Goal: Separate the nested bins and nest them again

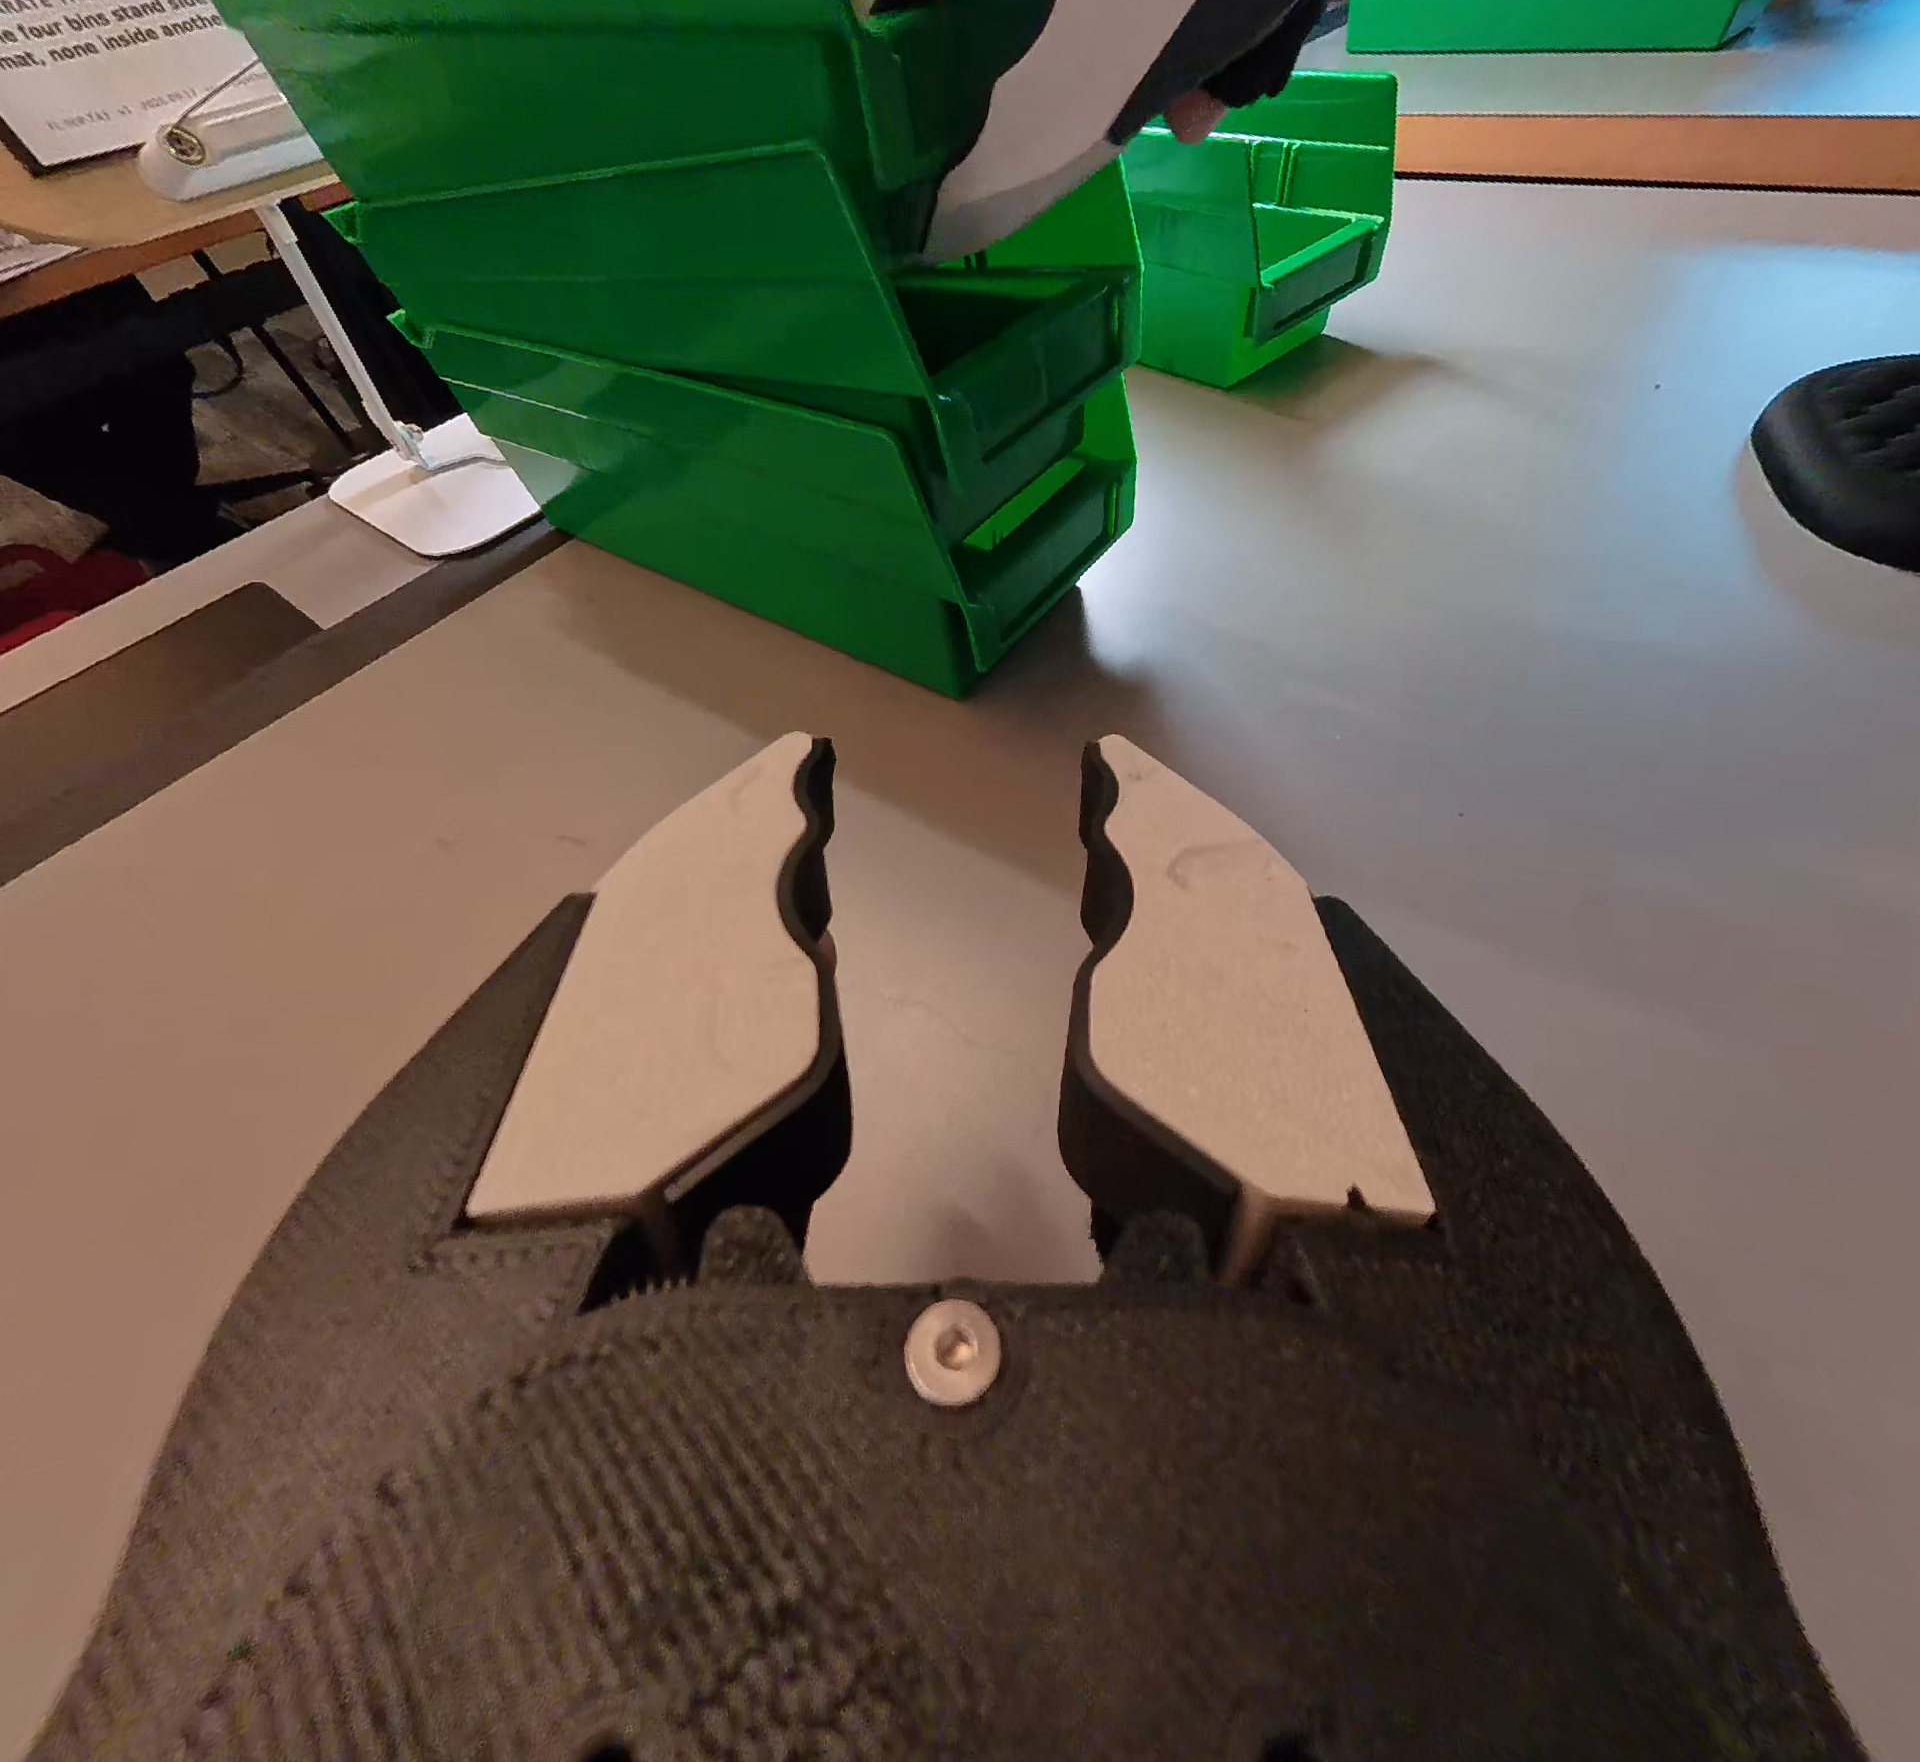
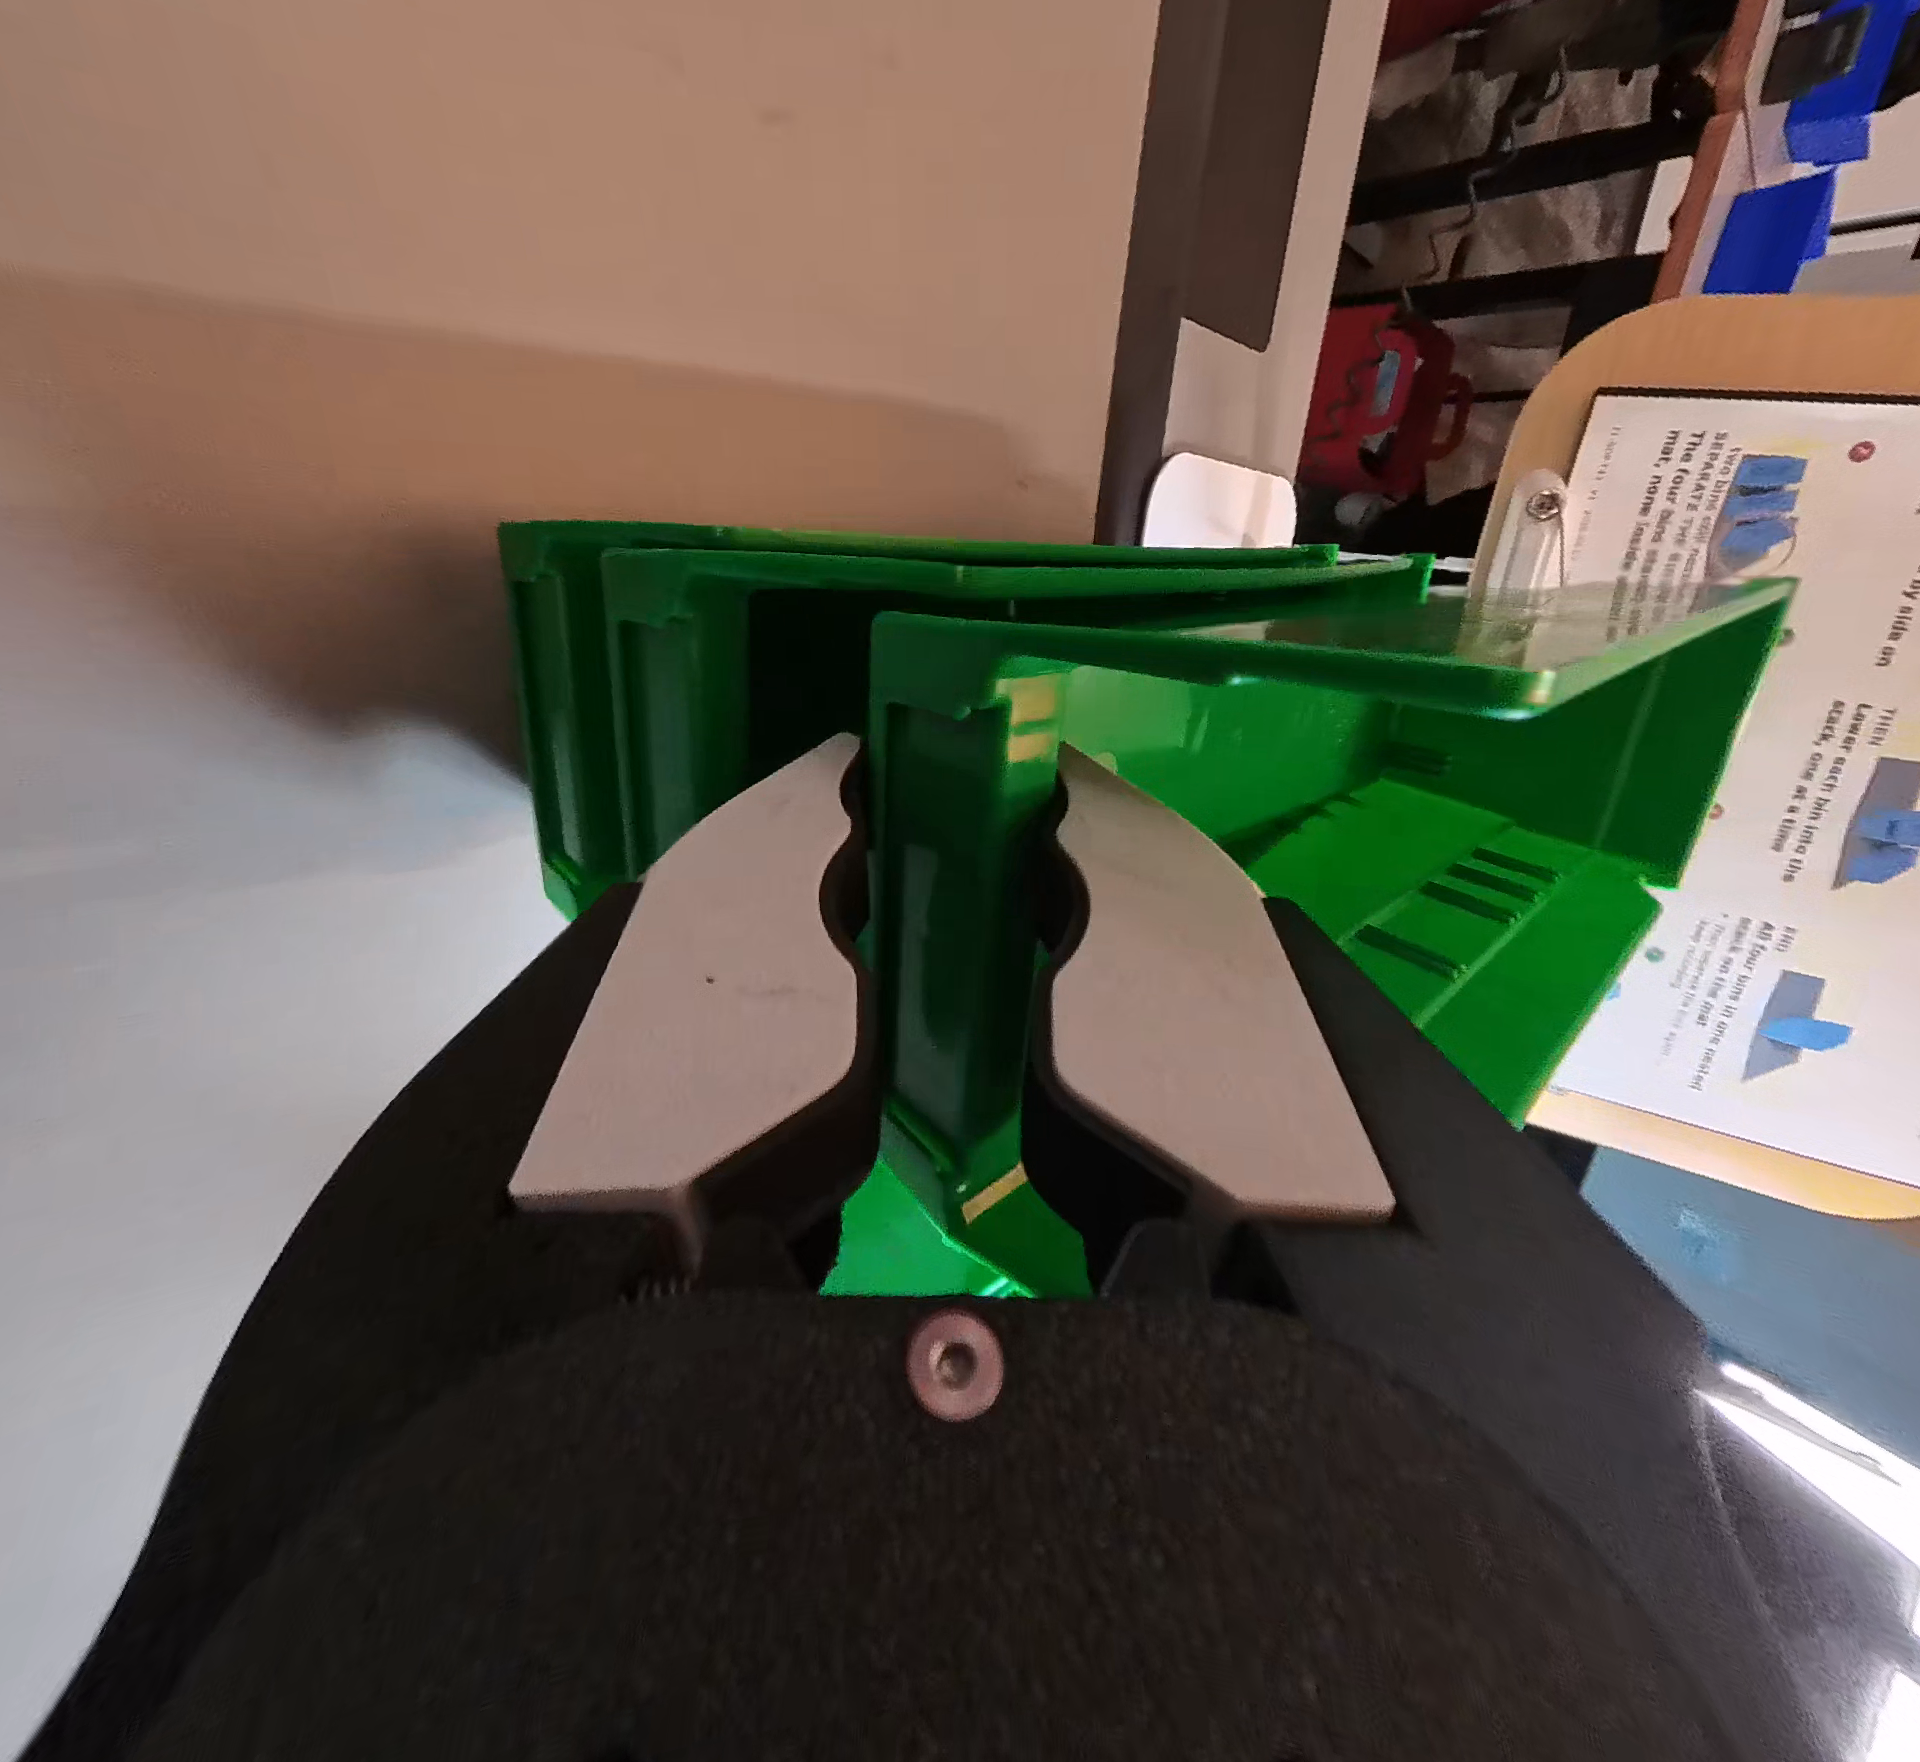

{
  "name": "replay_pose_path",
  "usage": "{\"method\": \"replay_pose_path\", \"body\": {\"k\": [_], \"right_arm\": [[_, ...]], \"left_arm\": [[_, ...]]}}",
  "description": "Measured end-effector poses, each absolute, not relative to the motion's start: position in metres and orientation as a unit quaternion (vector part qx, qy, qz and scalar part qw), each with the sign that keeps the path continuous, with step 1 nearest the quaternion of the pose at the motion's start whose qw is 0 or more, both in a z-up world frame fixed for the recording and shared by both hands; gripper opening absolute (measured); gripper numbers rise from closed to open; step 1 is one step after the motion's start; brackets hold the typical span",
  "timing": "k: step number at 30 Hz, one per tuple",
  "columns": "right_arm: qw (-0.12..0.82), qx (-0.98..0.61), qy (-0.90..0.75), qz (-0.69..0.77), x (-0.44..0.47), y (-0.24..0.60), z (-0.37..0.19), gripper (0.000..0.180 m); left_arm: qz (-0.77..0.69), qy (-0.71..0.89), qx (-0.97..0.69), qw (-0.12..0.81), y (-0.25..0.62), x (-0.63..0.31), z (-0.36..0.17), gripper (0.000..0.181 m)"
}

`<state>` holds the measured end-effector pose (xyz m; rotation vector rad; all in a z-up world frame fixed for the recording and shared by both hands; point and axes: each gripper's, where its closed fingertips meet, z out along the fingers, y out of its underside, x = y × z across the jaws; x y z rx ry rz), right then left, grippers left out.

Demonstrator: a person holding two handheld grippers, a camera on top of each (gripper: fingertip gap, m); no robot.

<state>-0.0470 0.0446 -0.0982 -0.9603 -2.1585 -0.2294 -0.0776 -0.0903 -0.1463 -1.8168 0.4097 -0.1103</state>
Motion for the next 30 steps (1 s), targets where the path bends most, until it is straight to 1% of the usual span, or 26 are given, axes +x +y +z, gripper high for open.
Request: {"method": "replay_pose_path", "body": {"k": [4,7,14,15,17,20,23,26,28,30], "right_arm": [[0.356,-0.381,-0.851,-0.061,-0.04,0.033,-0.1,0.03],[0.366,-0.374,-0.849,-0.076,-0.041,0.036,-0.102,0.034],[0.35,-0.359,-0.858,-0.112,-0.046,0.039,-0.127,0.031],[0.354,-0.357,-0.857,-0.116,-0.046,0.039,-0.127,0.033],[0.371,-0.359,-0.85,-0.106,-0.048,0.036,-0.12,0.04],[0.399,-0.368,-0.838,-0.047,-0.044,0.021,-0.098,0.045],[0.438,-0.384,-0.812,0.026,-0.025,0.01,-0.066,0.045],[0.465,-0.419,-0.778,0.048,0.013,0.026,-0.045,0.045],[0.469,-0.454,-0.757,0.034,0.045,0.052,-0.044,0.046],[0.445,-0.499,-0.743,0.019,0.082,0.078,-0.059,0.05]], "left_arm": [[-0.047,0.18,-0.784,0.592,-0.09,-0.076,-0.149,0.046],[-0.047,0.182,-0.786,0.589,-0.09,-0.074,-0.151,0.046],[-0.047,0.183,-0.787,0.587,-0.09,-0.074,-0.152,0.046],[-0.047,0.183,-0.787,0.588,-0.09,-0.074,-0.152,0.045],[-0.047,0.184,-0.786,0.589,-0.09,-0.073,-0.151,0.045],[-0.049,0.185,-0.786,0.588,-0.09,-0.073,-0.151,0.045],[-0.05,0.183,-0.784,0.591,-0.091,-0.072,-0.149,0.045],[-0.057,0.174,-0.775,0.605,-0.091,-0.072,-0.141,0.045],[-0.058,0.168,-0.771,0.611,-0.091,-0.073,-0.139,0.045],[-0.062,0.16,-0.77,0.614,-0.091,-0.076,-0.137,0.045]]}}
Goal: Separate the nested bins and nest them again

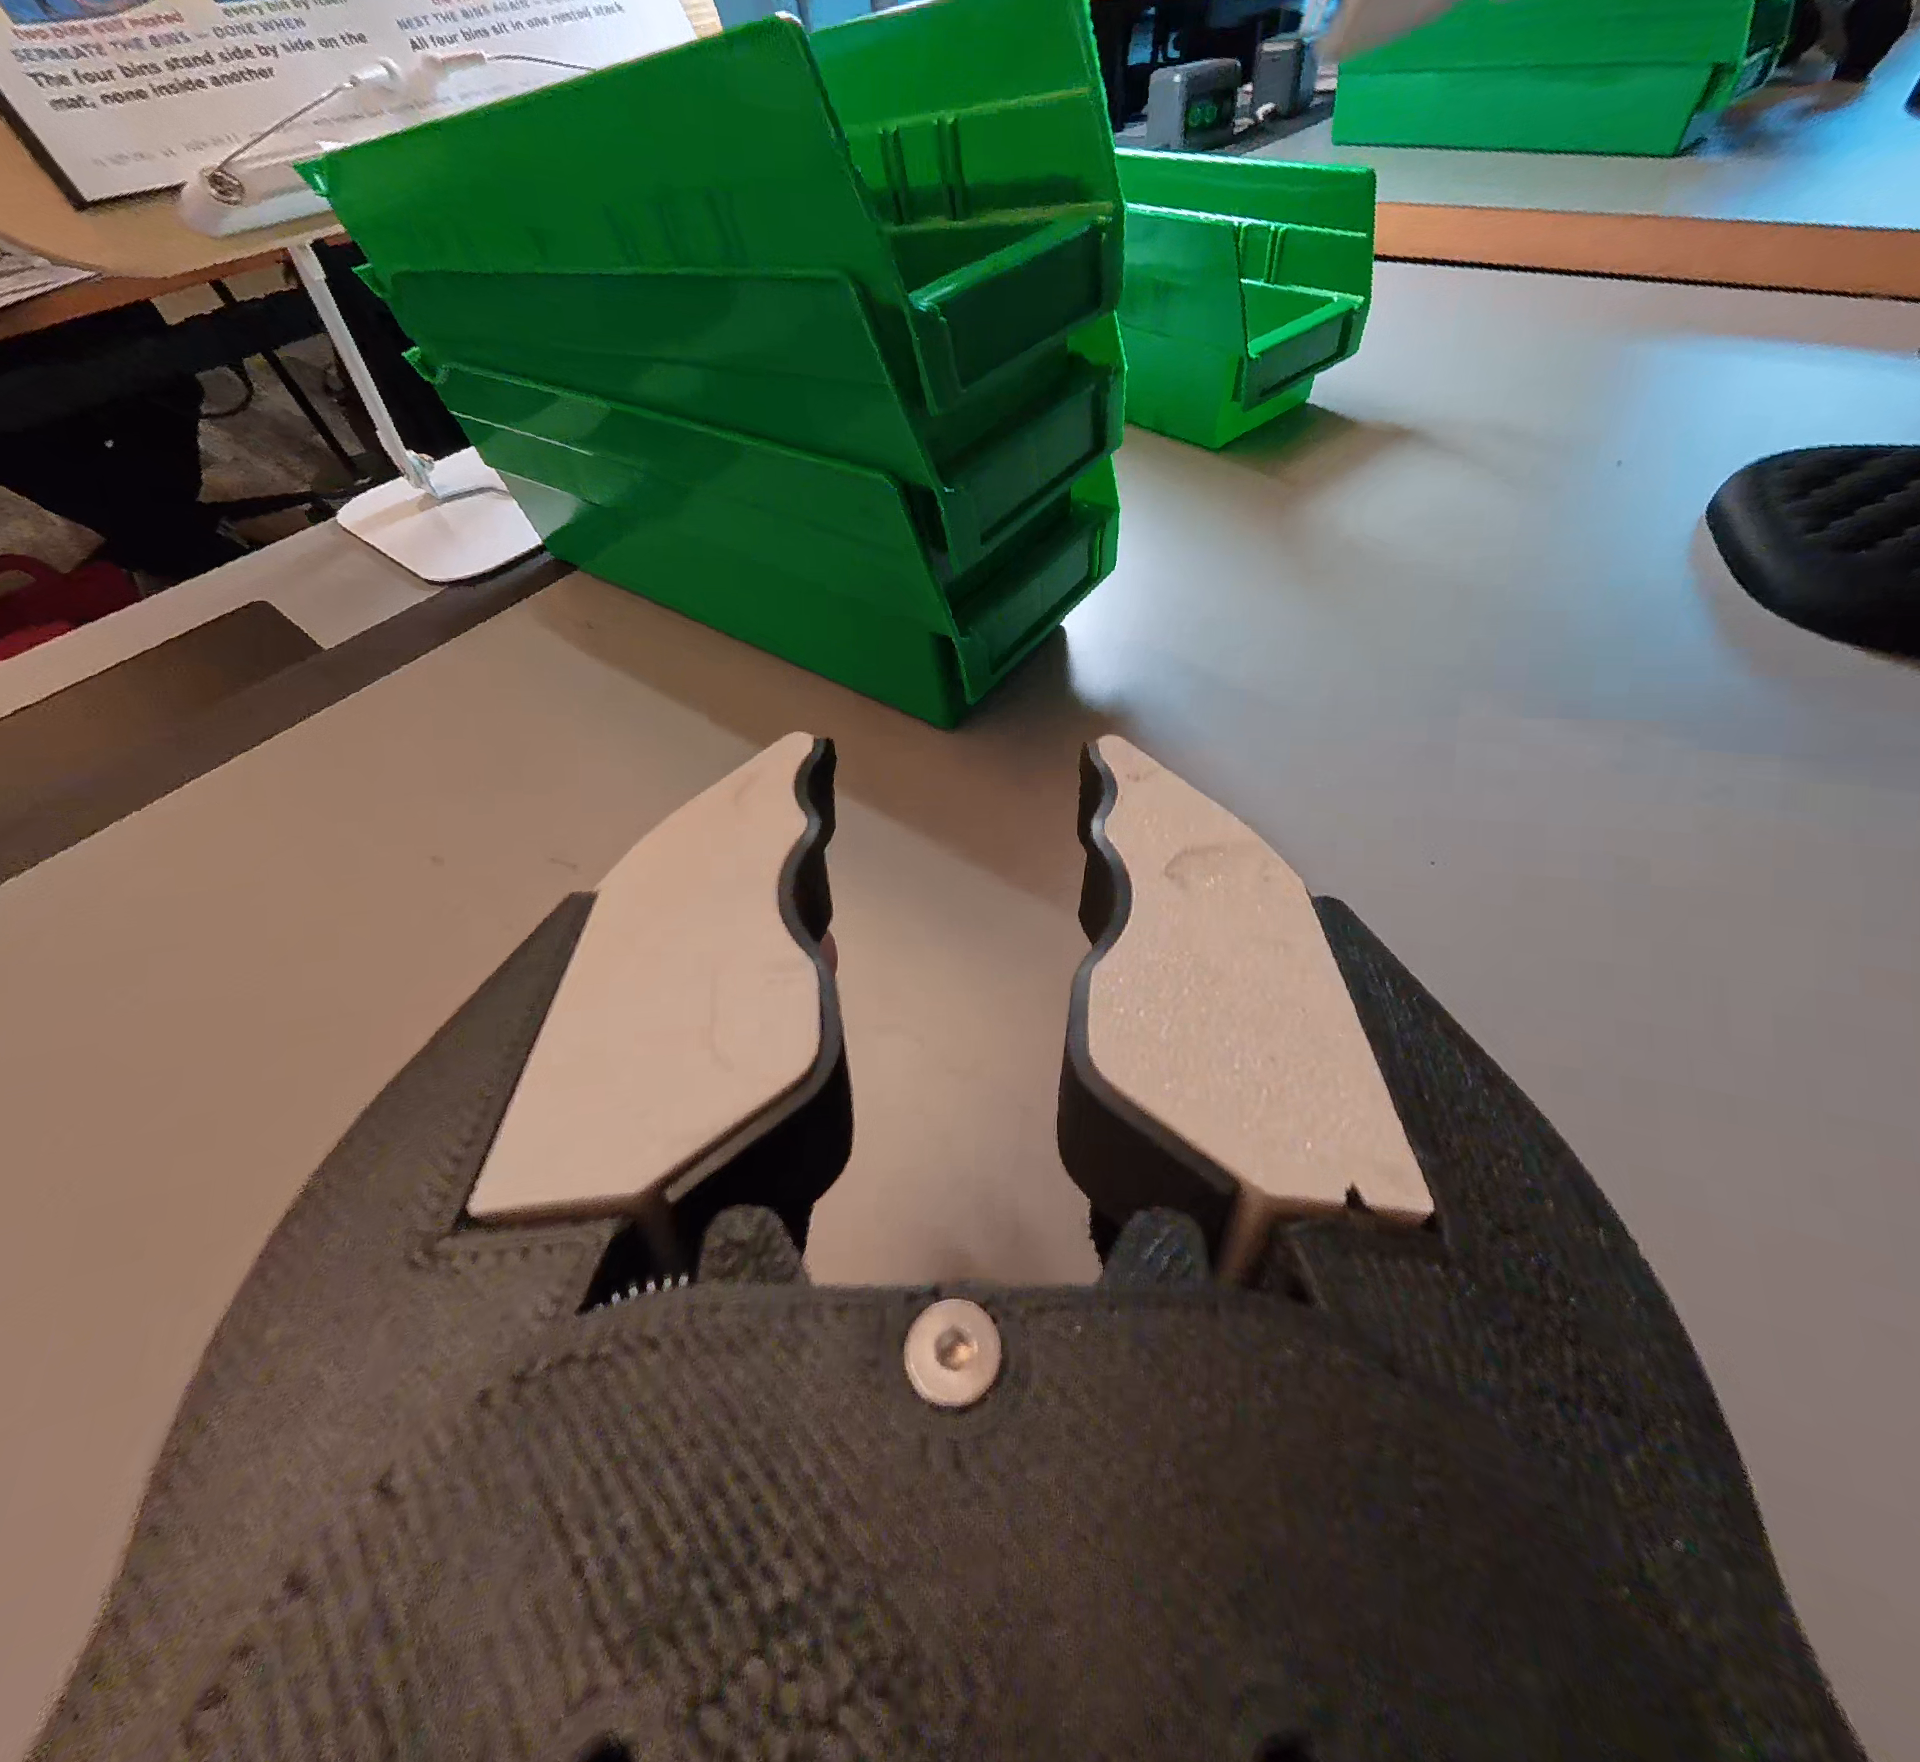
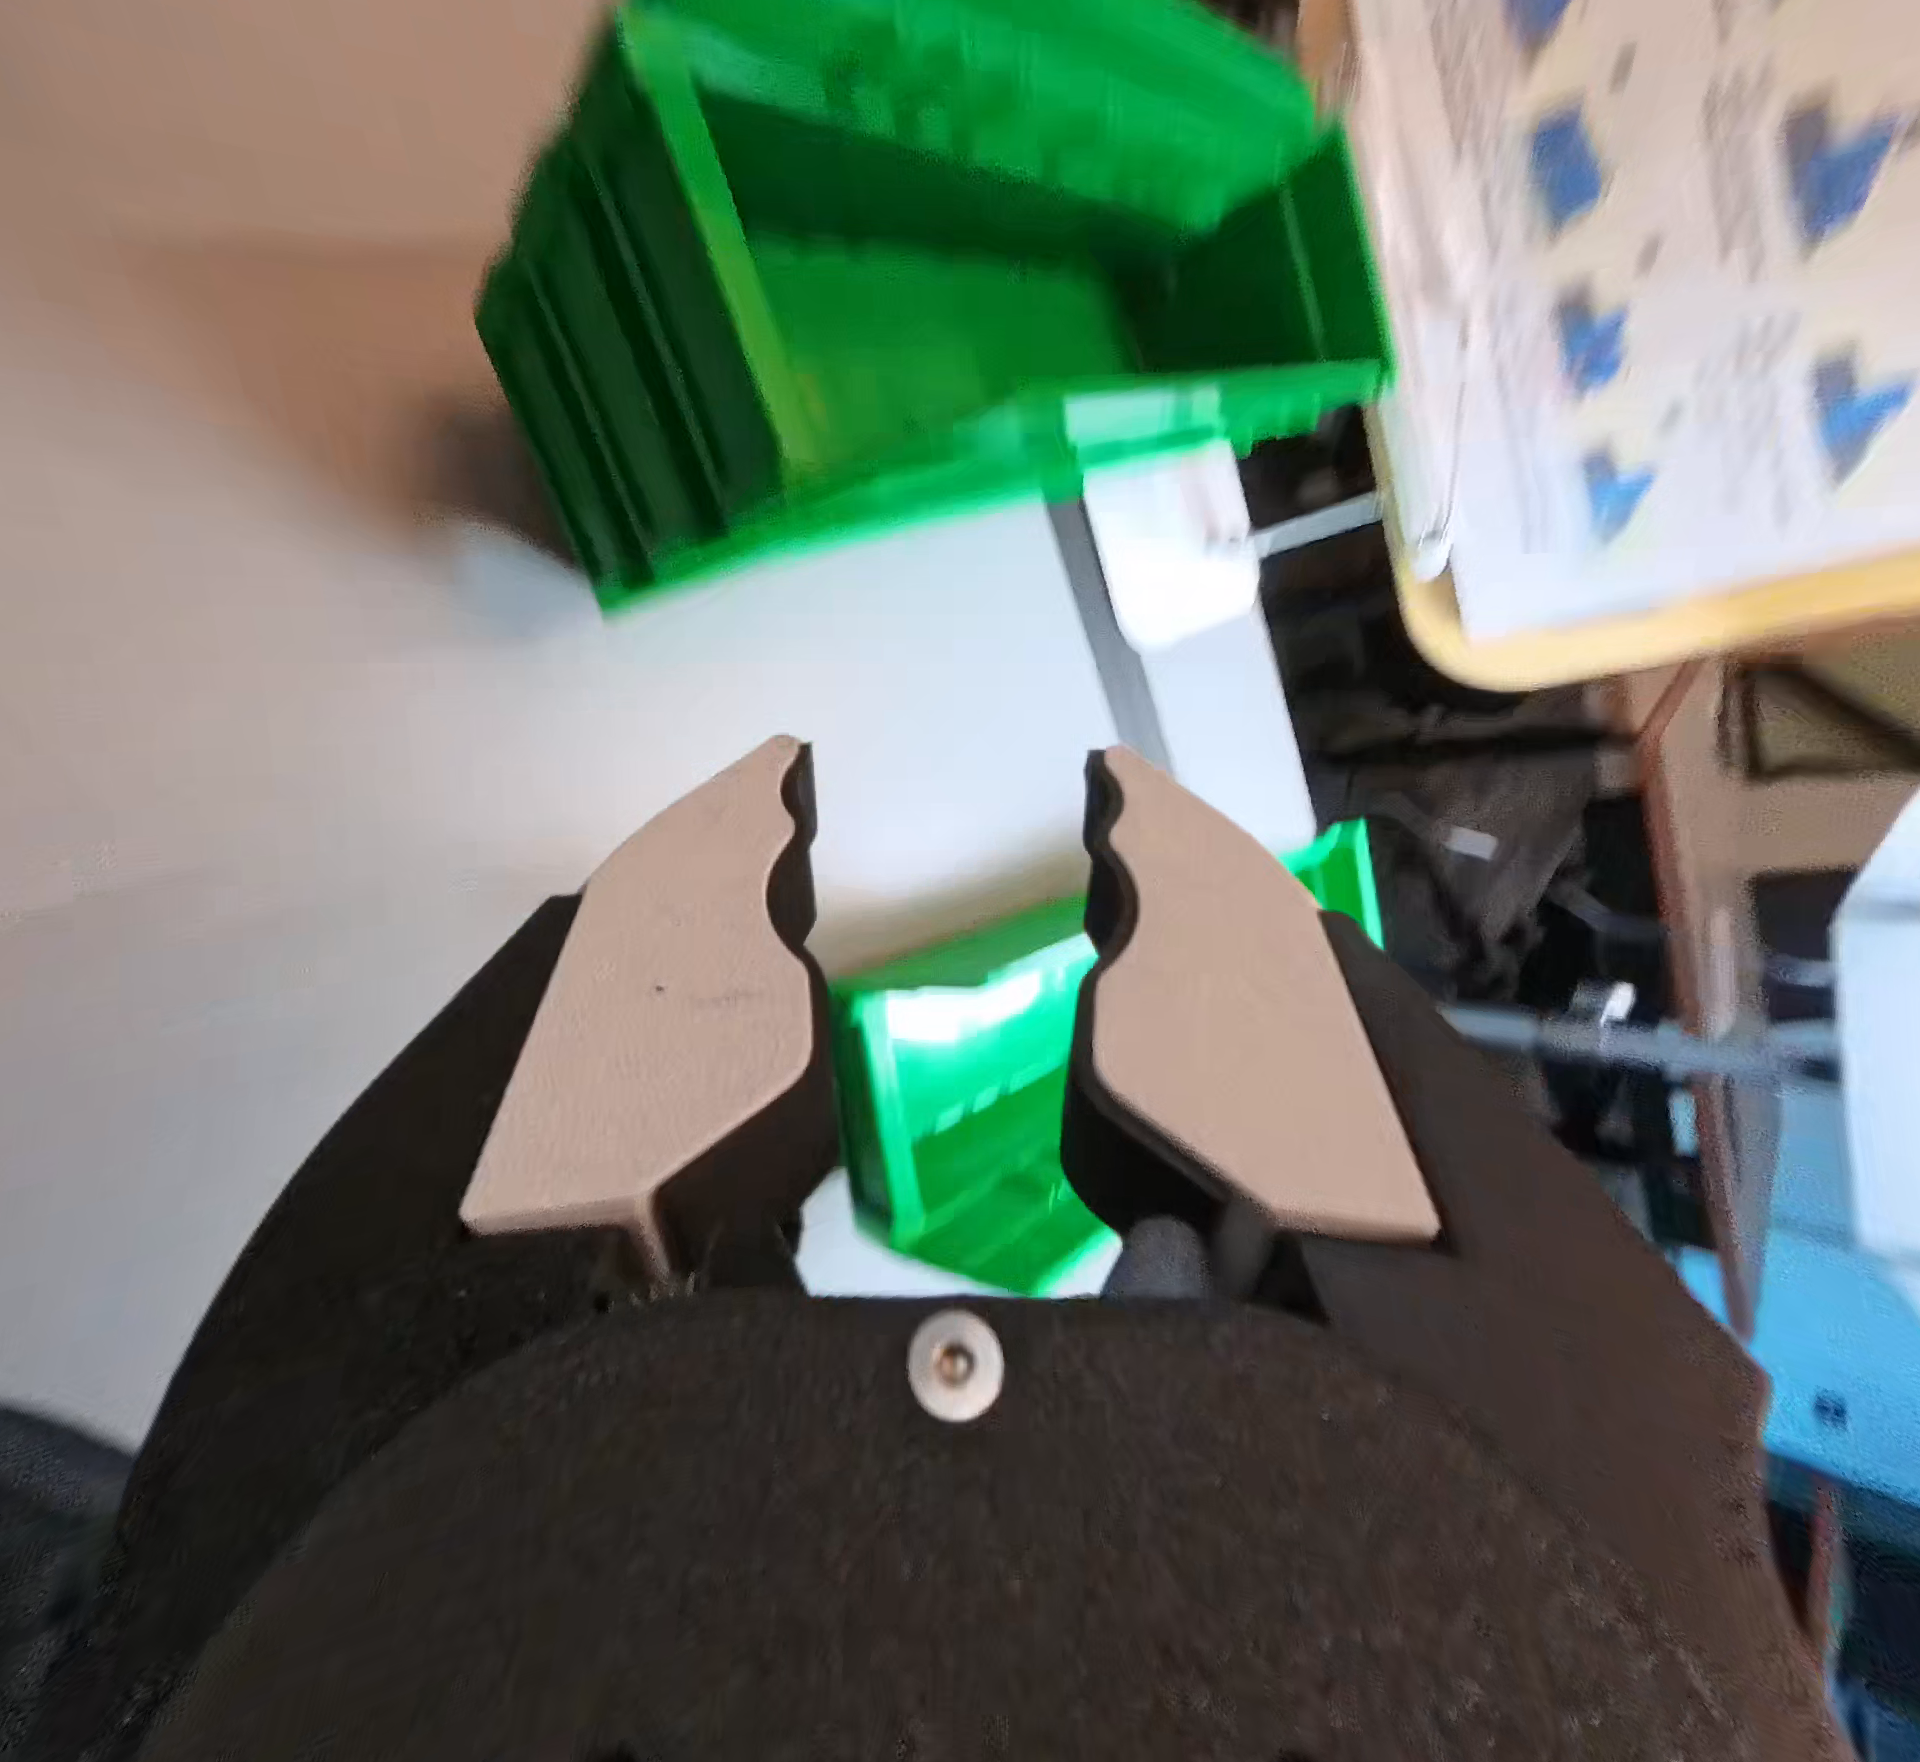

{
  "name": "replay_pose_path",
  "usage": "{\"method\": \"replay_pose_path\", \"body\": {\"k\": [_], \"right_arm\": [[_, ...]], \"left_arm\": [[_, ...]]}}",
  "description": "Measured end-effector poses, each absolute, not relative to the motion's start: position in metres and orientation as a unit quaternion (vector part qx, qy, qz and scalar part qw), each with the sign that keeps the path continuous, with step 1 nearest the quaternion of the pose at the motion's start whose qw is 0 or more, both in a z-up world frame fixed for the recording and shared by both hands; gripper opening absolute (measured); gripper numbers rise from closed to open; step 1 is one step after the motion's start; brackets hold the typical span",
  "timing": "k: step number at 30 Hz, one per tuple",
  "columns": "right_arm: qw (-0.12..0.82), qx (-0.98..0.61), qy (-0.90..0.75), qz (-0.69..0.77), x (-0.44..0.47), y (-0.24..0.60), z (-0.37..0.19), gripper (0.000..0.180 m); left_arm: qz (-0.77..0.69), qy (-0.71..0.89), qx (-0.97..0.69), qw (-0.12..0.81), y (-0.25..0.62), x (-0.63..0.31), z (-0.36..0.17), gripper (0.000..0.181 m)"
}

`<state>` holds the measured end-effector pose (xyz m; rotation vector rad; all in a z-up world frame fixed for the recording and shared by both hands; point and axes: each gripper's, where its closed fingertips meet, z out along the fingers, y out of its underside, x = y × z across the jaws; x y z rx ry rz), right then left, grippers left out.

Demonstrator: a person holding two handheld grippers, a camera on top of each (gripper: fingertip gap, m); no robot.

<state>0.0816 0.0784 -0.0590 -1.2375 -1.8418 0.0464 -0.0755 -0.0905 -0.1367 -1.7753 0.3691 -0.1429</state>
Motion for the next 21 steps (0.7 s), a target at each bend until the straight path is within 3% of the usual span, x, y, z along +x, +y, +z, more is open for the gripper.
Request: {"method": "replay_pose_path", "body": {"k": [5,11,13,16,21], "right_arm": [[0.354,-0.578,-0.732,-0.065,0.161,0.138,-0.14,0.054],[0.307,-0.572,-0.748,-0.14,0.178,0.17,-0.207,0.05],[0.292,-0.566,-0.752,-0.166,0.177,0.18,-0.22,0.05],[0.294,-0.557,-0.754,-0.185,0.171,0.189,-0.225,0.029],[0.295,-0.55,-0.761,-0.175,0.161,0.171,-0.213,0.028]], "left_arm": [[-0.079,0.132,-0.77,0.619,-0.088,-0.084,-0.134,0.045],[-0.075,0.136,-0.783,0.603,-0.085,-0.083,-0.147,0.045],[-0.071,0.141,-0.785,0.598,-0.085,-0.081,-0.15,0.045],[-0.064,0.144,-0.786,0.598,-0.085,-0.082,-0.151,0.044],[-0.068,0.14,-0.783,0.602,-0.085,-0.084,-0.148,0.044]]}}
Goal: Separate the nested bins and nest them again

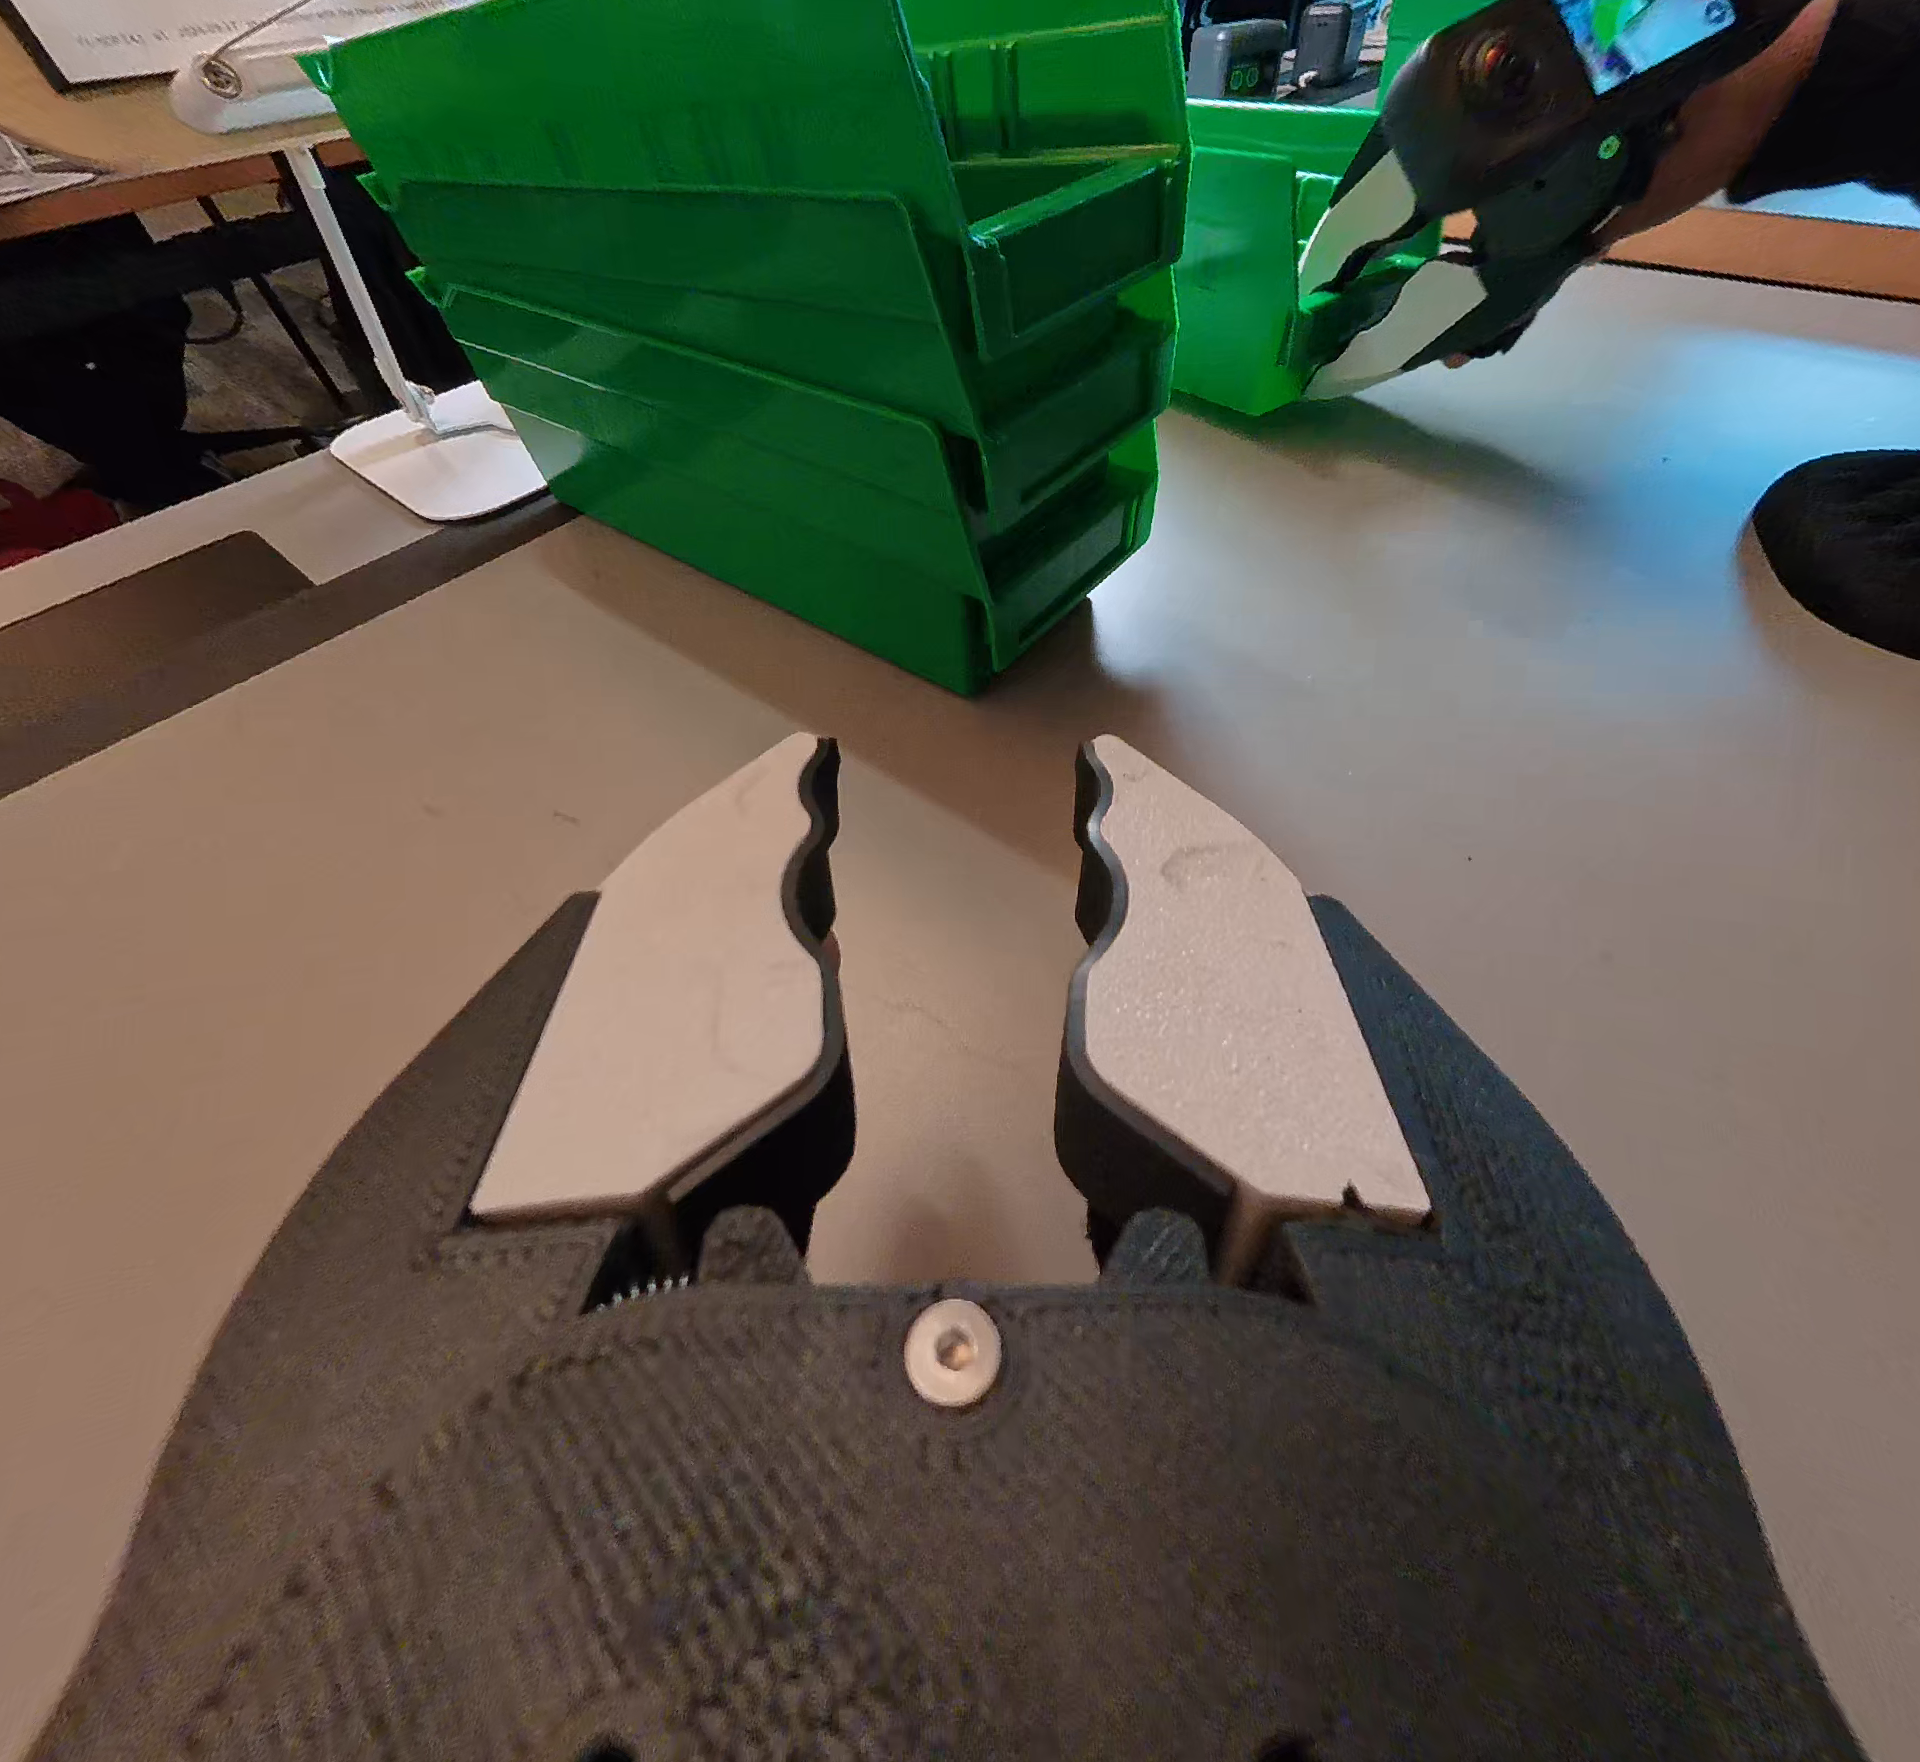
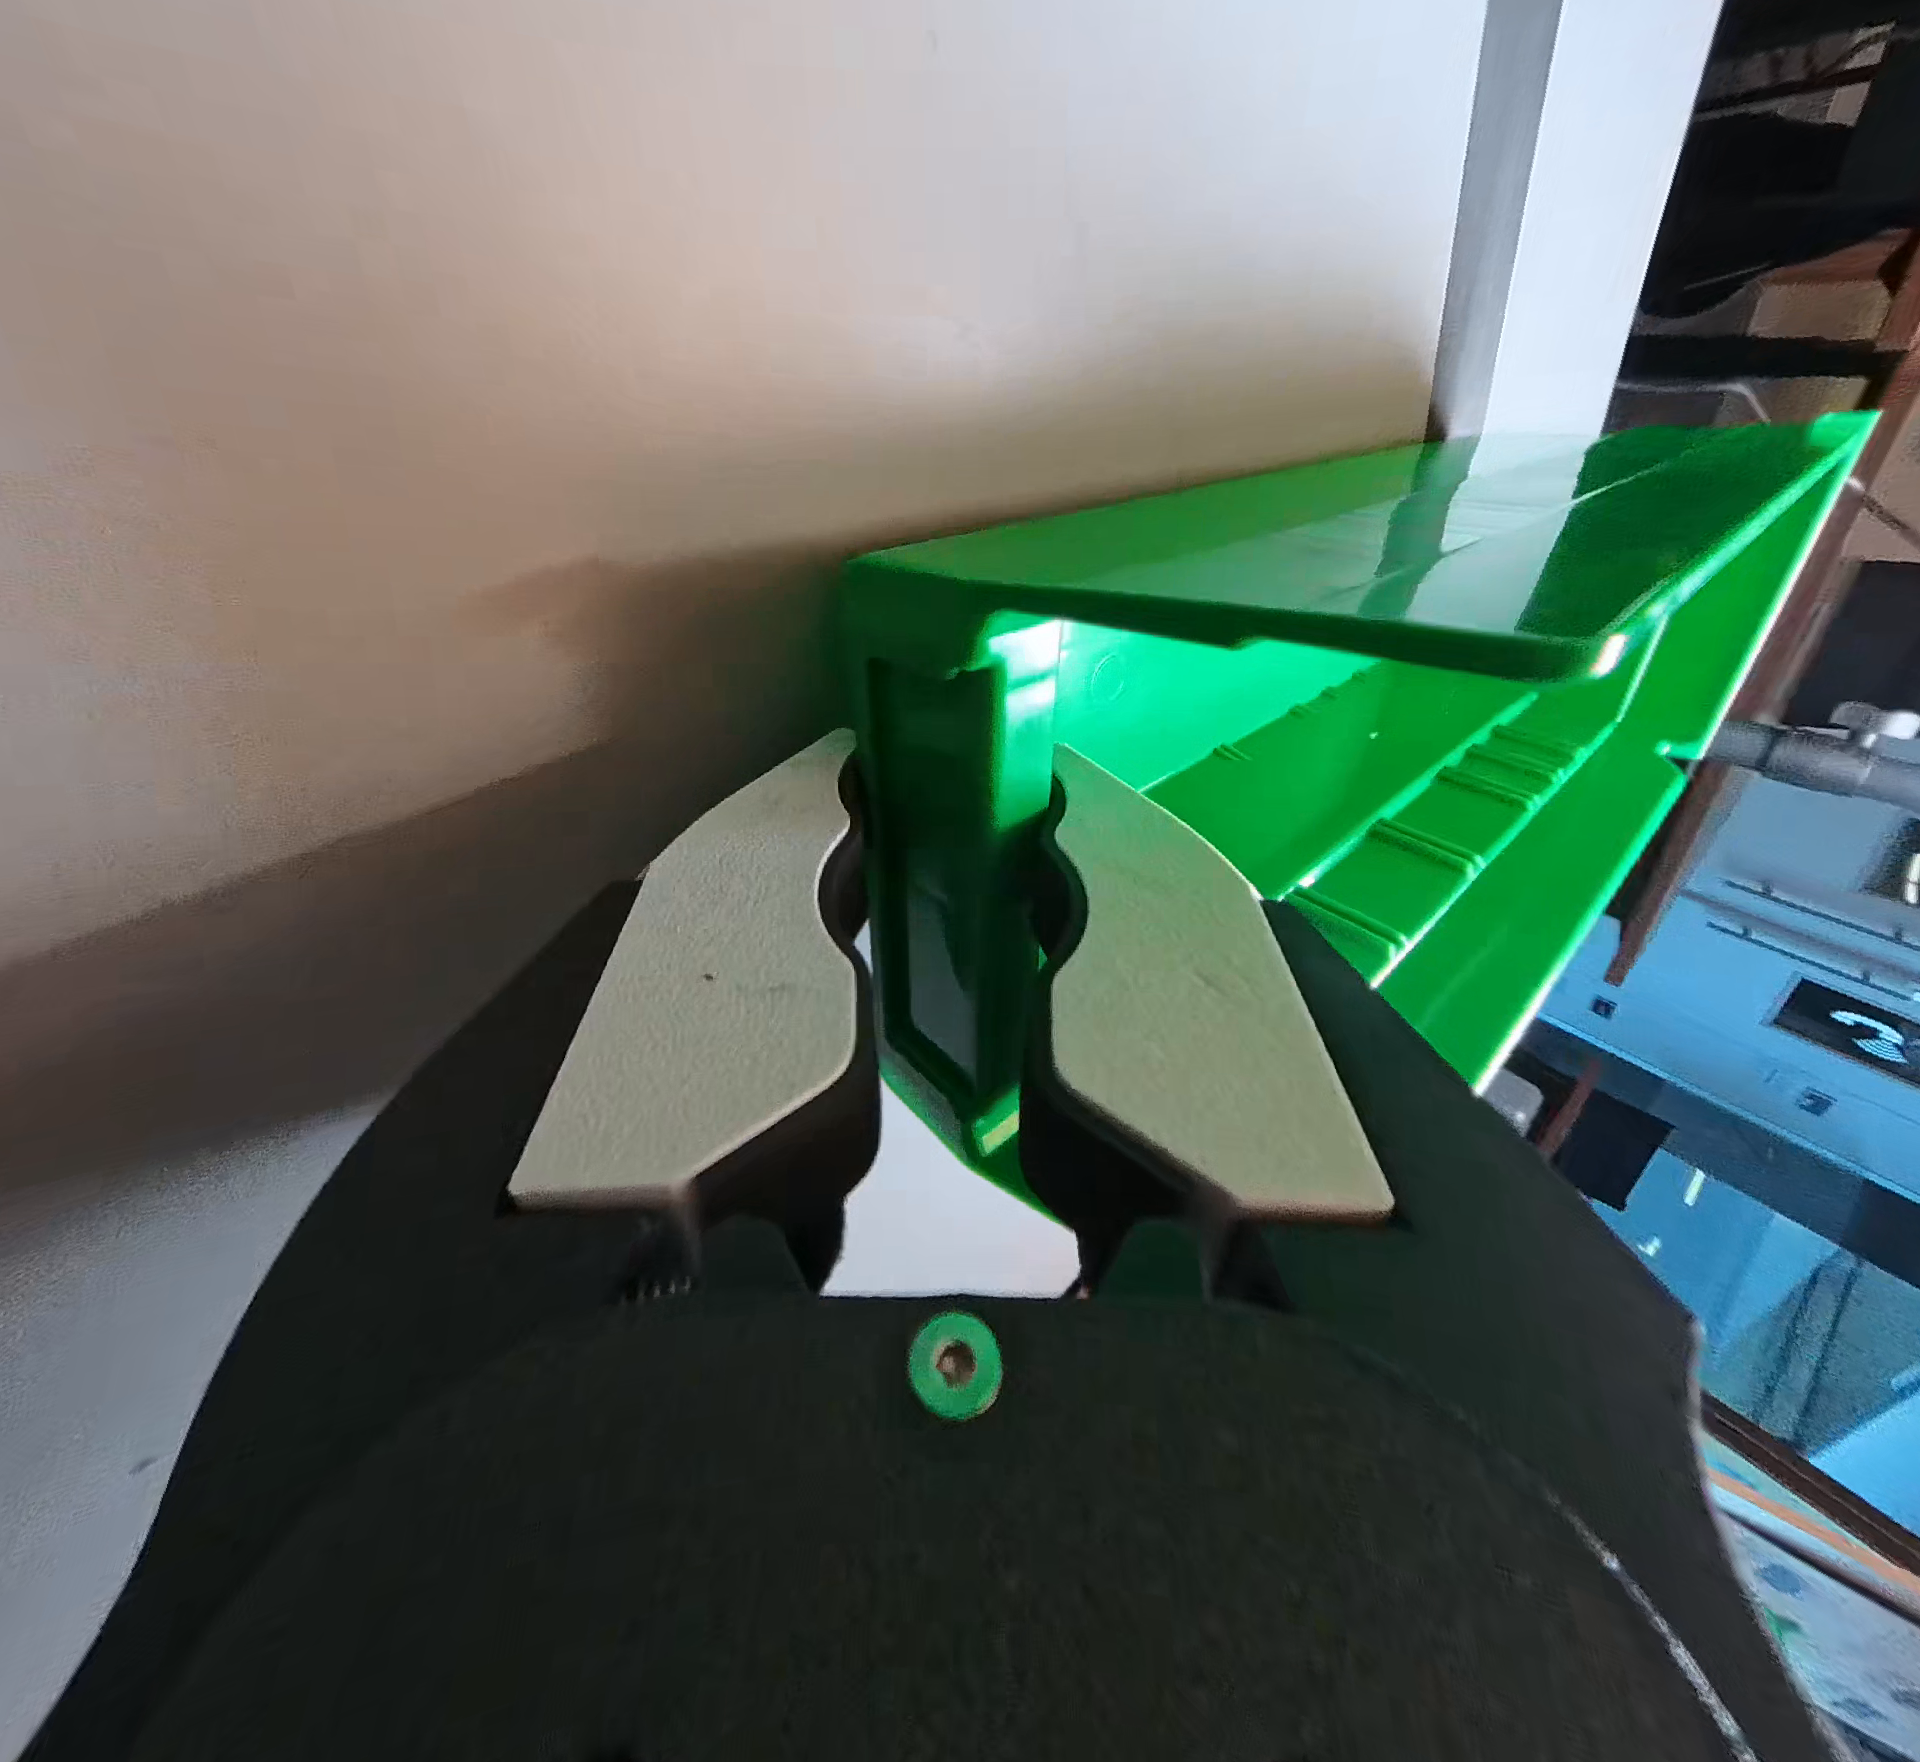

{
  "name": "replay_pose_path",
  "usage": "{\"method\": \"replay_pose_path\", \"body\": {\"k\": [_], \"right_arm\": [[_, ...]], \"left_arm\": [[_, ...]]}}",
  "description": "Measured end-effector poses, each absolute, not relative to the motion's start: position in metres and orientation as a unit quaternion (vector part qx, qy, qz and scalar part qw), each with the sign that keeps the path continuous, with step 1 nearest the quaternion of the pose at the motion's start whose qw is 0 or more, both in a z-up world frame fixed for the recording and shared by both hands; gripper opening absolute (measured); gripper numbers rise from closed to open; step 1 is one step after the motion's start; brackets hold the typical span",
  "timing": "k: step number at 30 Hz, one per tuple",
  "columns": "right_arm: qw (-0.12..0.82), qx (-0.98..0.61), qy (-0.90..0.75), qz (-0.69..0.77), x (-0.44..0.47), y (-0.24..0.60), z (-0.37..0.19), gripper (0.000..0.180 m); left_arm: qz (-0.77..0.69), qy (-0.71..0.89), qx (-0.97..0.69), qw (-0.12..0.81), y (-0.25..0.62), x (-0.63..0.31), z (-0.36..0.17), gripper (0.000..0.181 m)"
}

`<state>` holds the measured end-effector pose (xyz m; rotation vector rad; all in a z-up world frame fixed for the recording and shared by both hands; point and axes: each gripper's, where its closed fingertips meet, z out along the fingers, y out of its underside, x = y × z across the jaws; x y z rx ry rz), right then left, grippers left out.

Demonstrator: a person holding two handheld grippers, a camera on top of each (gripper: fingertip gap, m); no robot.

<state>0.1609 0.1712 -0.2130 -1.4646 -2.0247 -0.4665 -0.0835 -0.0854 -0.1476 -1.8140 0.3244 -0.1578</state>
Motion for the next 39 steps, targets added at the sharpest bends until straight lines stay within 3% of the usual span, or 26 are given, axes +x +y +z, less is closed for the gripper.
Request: {"method": "replay_pose_path", "body": {"k": [20,25,39], "right_arm": [[0.423,-0.401,-0.808,-0.092,0.031,0.053,0.015,0.028],[0.387,-0.392,-0.829,-0.092,-0.002,0.041,0.01,0.028],[0.313,-0.373,-0.864,-0.129,-0.033,0.046,-0.079,0.033]], "left_arm": [[-0.048,0.168,-0.778,0.603,-0.089,-0.073,-0.146,0.045],[-0.025,0.187,-0.779,0.598,-0.089,-0.07,-0.151,0.045],[-0.034,0.185,-0.778,0.6,-0.091,-0.068,-0.149,0.044]]}}
